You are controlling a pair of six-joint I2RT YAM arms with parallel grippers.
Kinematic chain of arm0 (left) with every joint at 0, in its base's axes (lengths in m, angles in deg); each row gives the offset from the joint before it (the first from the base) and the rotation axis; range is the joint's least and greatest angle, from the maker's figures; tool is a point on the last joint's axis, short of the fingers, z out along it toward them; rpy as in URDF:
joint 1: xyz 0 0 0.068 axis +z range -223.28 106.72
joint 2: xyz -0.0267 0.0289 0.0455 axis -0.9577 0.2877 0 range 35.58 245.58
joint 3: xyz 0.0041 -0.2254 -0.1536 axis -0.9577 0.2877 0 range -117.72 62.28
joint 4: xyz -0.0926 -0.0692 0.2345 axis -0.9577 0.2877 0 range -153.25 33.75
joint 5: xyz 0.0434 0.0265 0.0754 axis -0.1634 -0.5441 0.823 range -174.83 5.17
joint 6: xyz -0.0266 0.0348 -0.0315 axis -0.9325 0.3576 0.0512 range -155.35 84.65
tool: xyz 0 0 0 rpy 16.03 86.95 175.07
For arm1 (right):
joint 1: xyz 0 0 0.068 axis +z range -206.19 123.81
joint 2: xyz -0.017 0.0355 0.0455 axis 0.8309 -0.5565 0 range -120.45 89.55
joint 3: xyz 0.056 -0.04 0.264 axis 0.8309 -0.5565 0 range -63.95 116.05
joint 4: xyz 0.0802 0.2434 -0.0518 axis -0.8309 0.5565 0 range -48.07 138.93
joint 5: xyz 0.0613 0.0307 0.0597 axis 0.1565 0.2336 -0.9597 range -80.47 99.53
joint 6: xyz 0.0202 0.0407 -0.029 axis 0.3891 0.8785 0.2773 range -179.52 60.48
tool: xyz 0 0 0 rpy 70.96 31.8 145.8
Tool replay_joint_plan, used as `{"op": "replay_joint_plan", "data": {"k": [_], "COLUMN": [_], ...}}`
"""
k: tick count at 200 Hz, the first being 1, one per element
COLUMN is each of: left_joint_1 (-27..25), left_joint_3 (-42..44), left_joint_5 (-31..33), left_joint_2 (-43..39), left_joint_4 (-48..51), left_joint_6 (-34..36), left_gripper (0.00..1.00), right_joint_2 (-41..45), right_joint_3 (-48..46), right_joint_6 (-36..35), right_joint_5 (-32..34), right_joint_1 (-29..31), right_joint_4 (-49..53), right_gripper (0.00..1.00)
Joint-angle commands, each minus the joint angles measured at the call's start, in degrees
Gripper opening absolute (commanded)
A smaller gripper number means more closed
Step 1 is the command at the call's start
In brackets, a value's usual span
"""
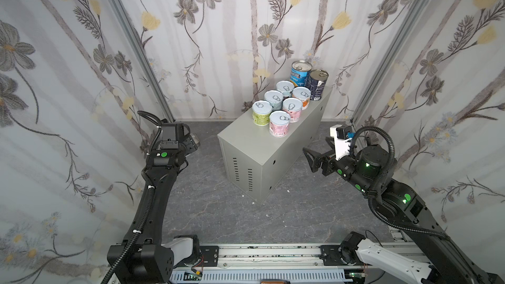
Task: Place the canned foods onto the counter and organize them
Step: 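Carry the light-blue can with the left gripper over the cabinet top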
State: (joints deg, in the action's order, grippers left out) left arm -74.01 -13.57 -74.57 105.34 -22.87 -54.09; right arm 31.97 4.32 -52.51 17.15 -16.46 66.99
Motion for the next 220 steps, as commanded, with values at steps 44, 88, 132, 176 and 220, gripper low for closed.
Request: {"op": "replay_joint_plan", "data": {"k": [44, 88, 132, 176, 220], "left_joint_1": [-9.7, -21.4, -29.5, -34.3, -38.7], "left_joint_3": [-21.9, -35.4, -40.6, -45.5, -49.2], "left_joint_5": [-3.2, -0.6, 2.2, 2.4, 2.4], "left_joint_2": [4.5, 10.2, 14.2, 17.7, 21.0], "left_joint_4": [11.1, 17.3, 19.6, 20.0, 20.3], "left_joint_6": [7.3, 8.3, 10.0, 11.5, 12.4], "left_gripper": [0.6, 0.6, 0.6, 0.59, 0.59], "right_joint_2": [0.8, 2.6, 3.4, 3.8, 3.8], "right_joint_3": [-1.9, -3.7, -5.5, -6.1, -7.4], "right_joint_6": [1.9, 2.7, 3.2, 3.3, 3.5], "right_joint_5": [-4.1, -5.5, -6.0, -5.8, -5.8], "right_joint_1": [-2.1, -3.5, -4.0, -4.1, -4.0], "right_joint_4": [-2.7, -2.4, -1.9, -1.0, -1.0], "right_gripper": [1.0, 1.0, 1.0, 1.0, 1.0]}}
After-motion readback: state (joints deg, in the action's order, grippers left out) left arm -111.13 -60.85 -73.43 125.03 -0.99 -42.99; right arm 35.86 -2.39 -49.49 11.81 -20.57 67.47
